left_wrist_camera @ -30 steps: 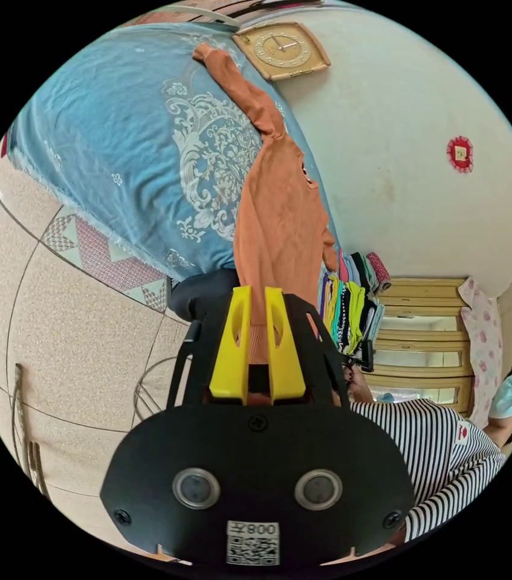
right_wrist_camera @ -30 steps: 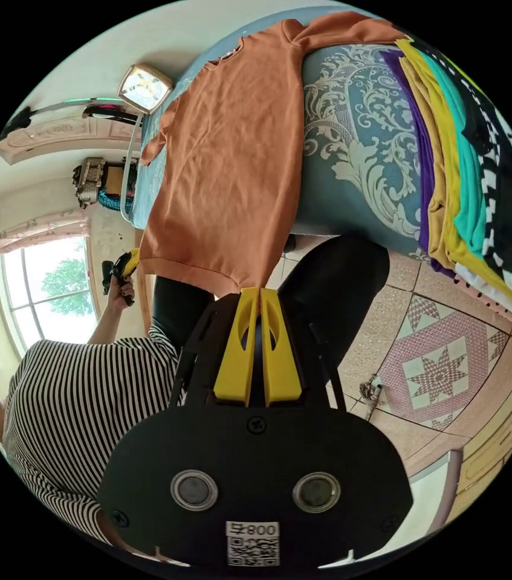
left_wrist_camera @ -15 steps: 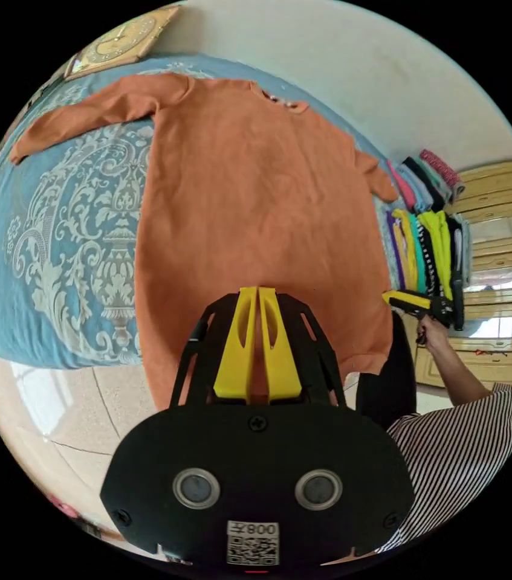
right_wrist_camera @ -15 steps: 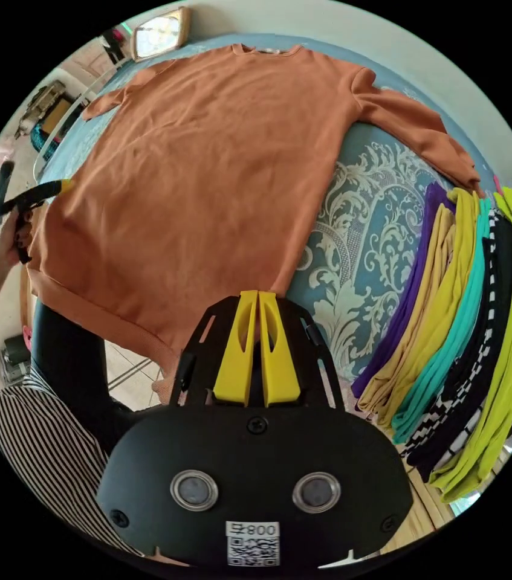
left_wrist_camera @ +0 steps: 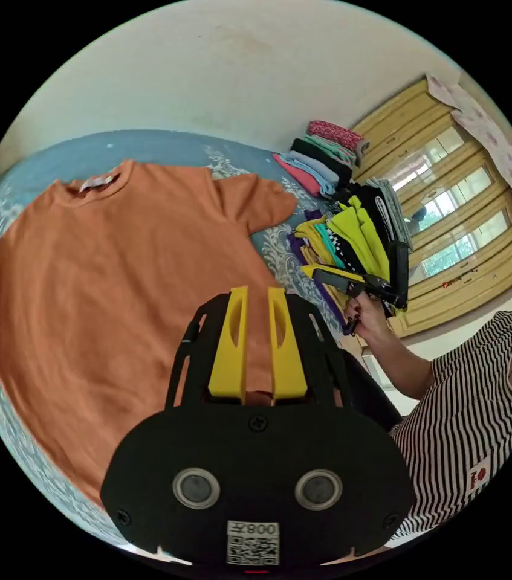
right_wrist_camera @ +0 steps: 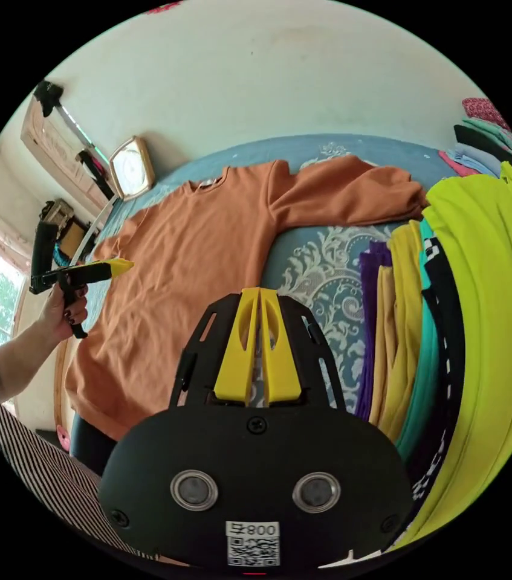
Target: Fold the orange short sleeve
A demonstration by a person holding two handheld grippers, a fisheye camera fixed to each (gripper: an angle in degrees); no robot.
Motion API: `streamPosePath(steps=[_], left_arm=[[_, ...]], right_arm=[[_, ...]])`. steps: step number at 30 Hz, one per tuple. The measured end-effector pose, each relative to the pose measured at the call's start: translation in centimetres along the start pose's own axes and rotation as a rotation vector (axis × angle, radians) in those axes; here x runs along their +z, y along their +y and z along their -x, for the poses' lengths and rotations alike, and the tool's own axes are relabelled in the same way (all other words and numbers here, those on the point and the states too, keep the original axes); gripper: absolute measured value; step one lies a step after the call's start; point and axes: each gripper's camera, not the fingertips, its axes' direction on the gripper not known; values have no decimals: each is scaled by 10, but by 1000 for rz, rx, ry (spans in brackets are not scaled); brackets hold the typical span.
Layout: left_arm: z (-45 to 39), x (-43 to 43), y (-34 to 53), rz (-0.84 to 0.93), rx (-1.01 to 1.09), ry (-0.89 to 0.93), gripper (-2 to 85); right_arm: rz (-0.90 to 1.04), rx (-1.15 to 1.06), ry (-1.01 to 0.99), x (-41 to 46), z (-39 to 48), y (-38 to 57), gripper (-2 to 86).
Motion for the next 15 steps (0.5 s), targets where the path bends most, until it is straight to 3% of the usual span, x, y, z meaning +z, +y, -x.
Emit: streamPosePath(steps=[5, 8, 15], left_arm=[[-65, 134, -185, 62, 272, 45, 76], [-99, 205, -271, 112, 359, 69, 87], [-158, 344, -386, 294, 519, -118, 105]], right_arm=[[-131, 60, 122, 14, -27, -30, 26], [-179, 71, 86, 19, -36, -30, 58], [-251, 101, 99, 29, -42, -28, 69]])
